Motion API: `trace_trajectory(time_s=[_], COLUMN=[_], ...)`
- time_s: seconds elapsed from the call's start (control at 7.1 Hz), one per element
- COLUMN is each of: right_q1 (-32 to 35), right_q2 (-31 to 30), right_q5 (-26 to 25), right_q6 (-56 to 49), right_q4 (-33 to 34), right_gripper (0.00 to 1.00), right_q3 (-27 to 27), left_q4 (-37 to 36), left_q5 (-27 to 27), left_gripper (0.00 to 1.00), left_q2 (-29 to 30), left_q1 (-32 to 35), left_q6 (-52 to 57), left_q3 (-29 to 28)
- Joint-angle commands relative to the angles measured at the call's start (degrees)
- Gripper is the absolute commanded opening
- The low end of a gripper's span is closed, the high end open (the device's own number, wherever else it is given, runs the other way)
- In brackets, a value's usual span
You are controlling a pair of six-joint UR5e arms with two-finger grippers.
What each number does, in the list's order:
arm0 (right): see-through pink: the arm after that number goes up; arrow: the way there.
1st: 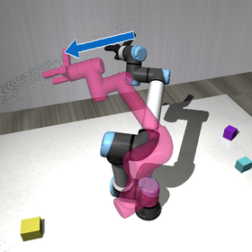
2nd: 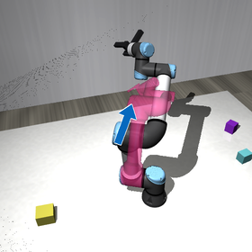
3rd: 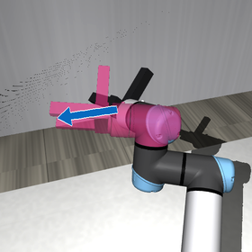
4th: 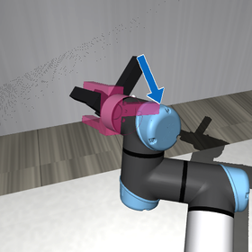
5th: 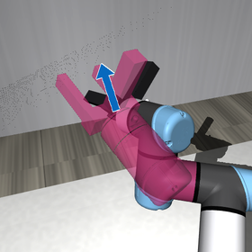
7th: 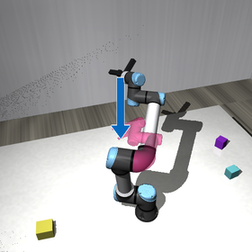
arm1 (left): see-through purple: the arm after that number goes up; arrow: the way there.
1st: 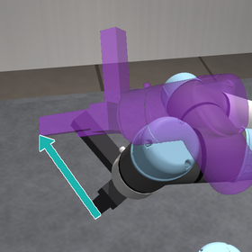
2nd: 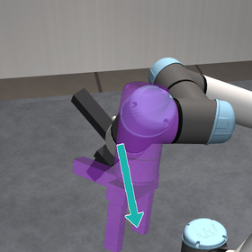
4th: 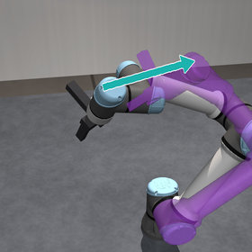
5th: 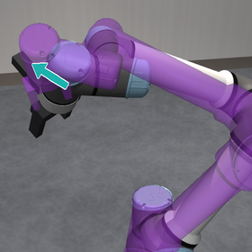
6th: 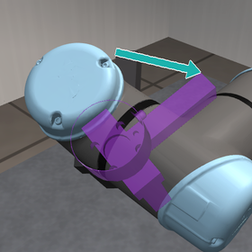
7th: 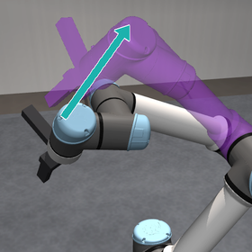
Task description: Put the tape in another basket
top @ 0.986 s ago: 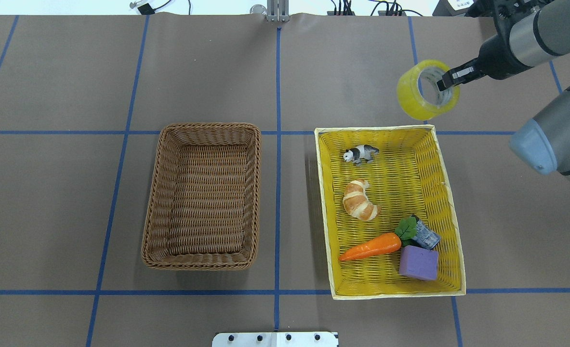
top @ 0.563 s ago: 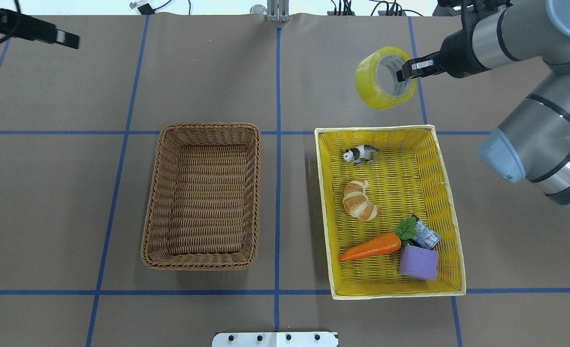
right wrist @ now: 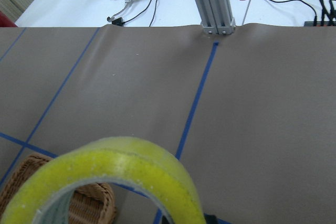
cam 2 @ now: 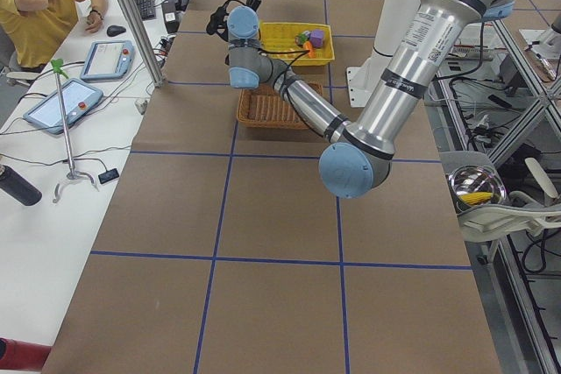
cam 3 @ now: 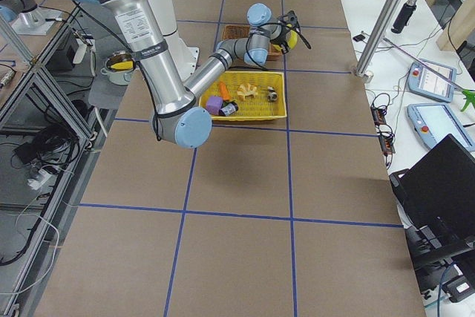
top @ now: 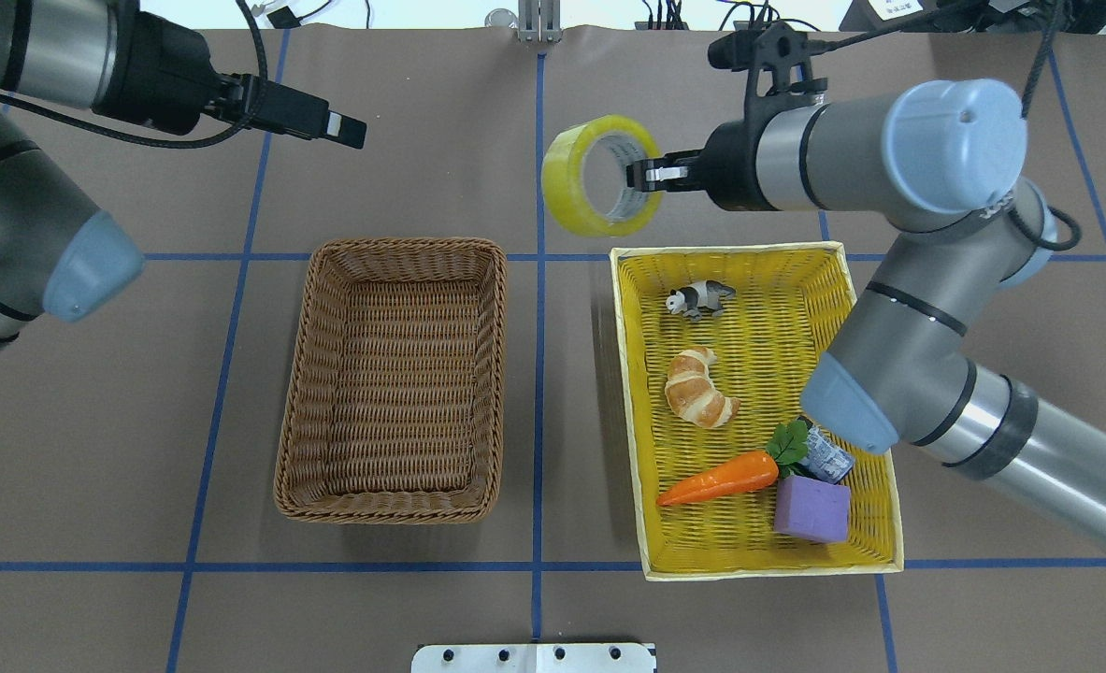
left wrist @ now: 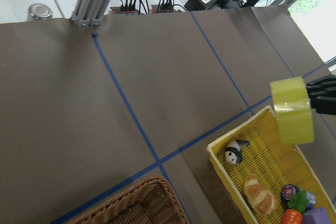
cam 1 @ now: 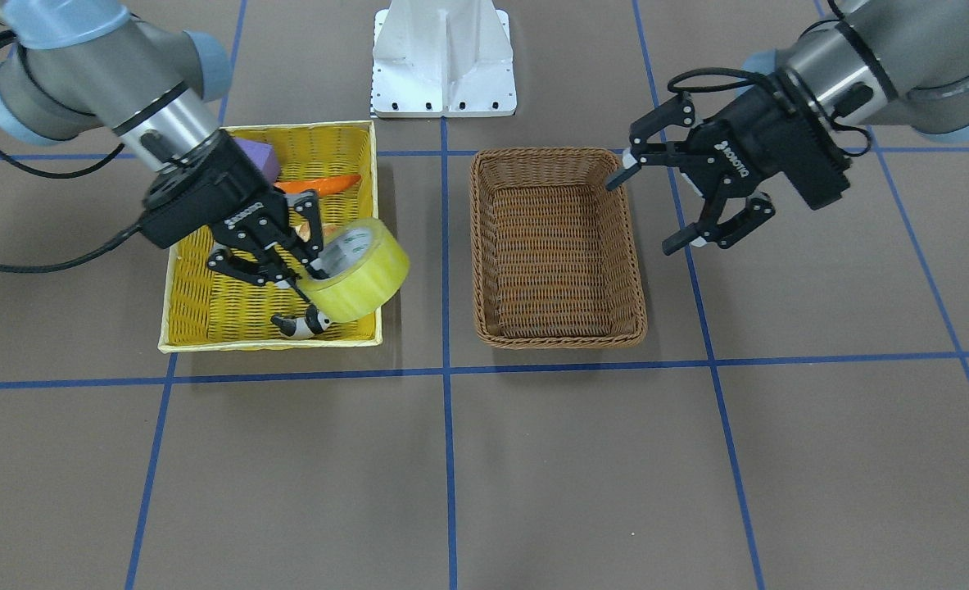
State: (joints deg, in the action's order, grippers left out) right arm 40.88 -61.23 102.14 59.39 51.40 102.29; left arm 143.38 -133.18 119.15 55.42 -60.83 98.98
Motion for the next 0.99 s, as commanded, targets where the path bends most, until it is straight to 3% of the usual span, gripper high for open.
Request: trace_trajectory(time_s=[0.0, 0.28, 0.85], right_q1=[-5.9, -8.7, -10.0], right_q2=[3.8, 4.1, 5.8], right_q5=[-8.1, -11.8, -12.8], right_q6=[2.6, 2.6, 2.6], right_q4=[-0.1, -0.1, 0.1], right_gripper=[0.0, 0.0, 0.0], right_q3=[0.2, 0.3, 1.0], left_q4=[3.4, 3.8, 4.0], left_q5=[5.6, 11.9, 12.0], left_gripper=[0.99, 0.99, 0.99], left_q2=[1.5, 1.5, 1.5], left_q1=[-4.4, -7.6, -9.4], left_q6=[-8.0, -8.3, -8.3], left_q3=[-0.1, -0.3, -0.1])
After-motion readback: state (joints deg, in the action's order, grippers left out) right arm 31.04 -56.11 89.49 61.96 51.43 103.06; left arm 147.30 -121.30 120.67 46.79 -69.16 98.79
